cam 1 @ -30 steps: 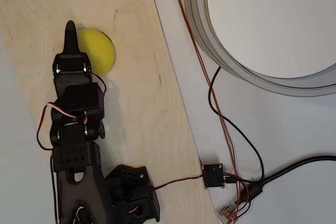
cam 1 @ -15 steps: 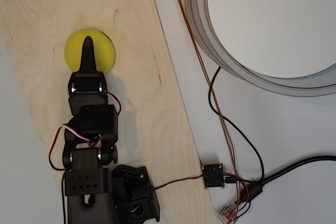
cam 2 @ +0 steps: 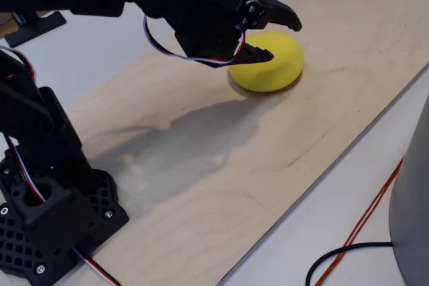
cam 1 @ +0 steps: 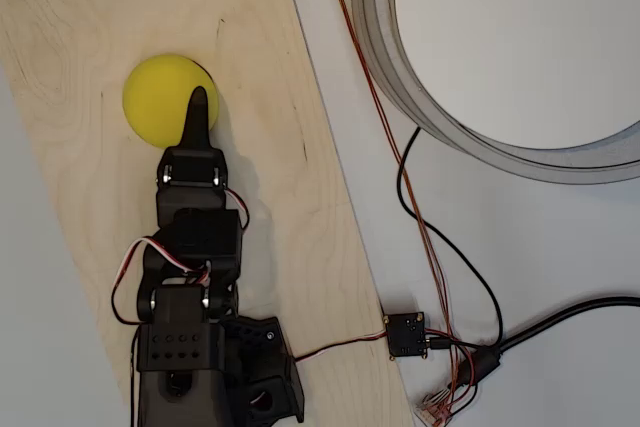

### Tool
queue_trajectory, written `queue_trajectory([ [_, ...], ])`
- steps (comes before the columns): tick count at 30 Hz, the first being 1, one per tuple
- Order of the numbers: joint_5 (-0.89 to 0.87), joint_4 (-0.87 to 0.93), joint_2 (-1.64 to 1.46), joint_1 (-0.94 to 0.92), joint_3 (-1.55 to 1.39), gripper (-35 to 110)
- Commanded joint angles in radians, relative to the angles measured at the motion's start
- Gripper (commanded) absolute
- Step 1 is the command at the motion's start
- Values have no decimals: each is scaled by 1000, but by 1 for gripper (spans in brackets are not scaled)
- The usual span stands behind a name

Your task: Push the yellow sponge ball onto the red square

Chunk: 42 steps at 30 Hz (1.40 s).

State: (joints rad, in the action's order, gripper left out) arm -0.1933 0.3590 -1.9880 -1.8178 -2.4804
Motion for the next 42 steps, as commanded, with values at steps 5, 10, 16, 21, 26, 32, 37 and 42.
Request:
queue_trajectory([
  [5, -37, -3, 49, 11, 25, 19],
  [10, -55, -6, 132, 21, 69, 19],
  [16, -66, -29, 158, 28, 75, 19],
  [21, -67, -31, 166, 29, 89, 19],
  [26, -66, -31, 166, 29, 97, 18],
  [32, -35, -31, 138, 35, 109, 19],
  [37, -11, -31, 71, 55, 110, 19],
  [42, 38, -48, -52, 107, 114, 19],
])
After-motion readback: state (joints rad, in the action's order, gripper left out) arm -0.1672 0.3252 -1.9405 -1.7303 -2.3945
